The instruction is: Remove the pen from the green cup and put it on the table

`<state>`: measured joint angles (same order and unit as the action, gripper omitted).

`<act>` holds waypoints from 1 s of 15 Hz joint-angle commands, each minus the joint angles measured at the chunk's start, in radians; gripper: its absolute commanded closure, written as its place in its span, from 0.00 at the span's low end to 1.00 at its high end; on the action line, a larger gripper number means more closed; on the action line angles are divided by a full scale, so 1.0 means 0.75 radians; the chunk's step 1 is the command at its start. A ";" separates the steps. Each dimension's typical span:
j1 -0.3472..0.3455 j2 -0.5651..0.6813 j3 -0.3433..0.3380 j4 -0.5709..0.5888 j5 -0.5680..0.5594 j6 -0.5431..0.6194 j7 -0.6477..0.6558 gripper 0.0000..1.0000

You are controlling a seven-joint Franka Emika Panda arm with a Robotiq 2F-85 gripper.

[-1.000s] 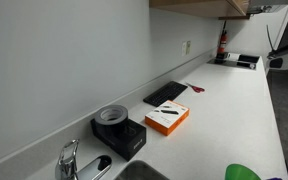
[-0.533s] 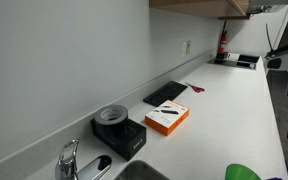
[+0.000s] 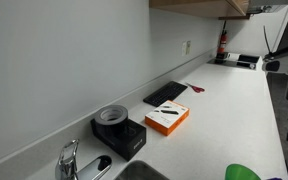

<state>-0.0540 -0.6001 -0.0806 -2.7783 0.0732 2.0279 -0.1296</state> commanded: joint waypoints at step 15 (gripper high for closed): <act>0.143 0.312 0.294 0.002 -0.055 0.307 0.315 0.29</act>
<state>0.0396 -0.3814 0.1400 -2.7777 0.0580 2.2300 0.0659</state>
